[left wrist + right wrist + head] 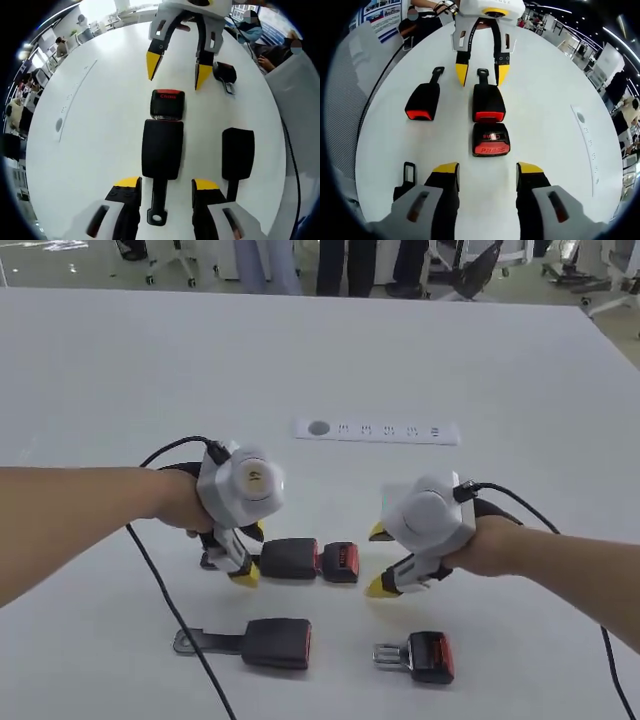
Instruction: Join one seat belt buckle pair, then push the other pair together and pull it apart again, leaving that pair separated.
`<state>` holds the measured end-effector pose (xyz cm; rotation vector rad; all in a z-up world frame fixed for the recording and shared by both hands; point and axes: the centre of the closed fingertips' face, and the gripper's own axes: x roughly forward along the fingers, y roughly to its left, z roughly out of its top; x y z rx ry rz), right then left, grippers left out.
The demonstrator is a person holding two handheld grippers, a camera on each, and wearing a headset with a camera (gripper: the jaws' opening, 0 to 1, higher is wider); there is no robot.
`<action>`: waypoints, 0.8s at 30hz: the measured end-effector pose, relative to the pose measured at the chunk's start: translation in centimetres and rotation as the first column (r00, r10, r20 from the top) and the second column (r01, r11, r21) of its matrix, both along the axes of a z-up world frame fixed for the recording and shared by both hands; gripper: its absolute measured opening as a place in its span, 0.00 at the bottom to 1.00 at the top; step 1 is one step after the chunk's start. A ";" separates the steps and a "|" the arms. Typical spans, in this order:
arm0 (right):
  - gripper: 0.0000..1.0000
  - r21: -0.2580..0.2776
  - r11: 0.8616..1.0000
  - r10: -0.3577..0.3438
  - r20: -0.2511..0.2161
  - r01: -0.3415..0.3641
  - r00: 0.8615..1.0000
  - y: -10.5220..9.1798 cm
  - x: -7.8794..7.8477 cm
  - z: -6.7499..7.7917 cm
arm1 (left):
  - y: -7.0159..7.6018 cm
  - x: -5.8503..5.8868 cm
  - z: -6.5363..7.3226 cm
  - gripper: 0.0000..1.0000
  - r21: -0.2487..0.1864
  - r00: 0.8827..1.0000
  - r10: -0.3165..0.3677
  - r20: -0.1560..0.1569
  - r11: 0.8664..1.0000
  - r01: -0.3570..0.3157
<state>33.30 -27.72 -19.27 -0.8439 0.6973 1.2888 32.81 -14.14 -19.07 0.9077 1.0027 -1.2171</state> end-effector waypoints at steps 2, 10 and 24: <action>0.45 -0.001 1.000 -0.015 -0.002 0.015 1.000 -0.6 -0.2 0.3 | 0.3 -0.2 0.2 0.41 -0.008 1.000 0.014 -0.002 1.000 -0.014; 0.47 0.031 0.993 -0.109 -0.015 0.110 0.994 -2.8 -0.5 1.5 | 1.4 -1.1 0.8 0.44 -0.047 0.996 0.092 -0.017 0.995 -0.093; 0.53 0.137 0.962 -0.236 -0.025 0.237 0.971 -6.4 -2.2 2.8 | 3.1 -3.9 1.9 0.54 -0.227 0.954 0.296 -0.055 0.927 -0.300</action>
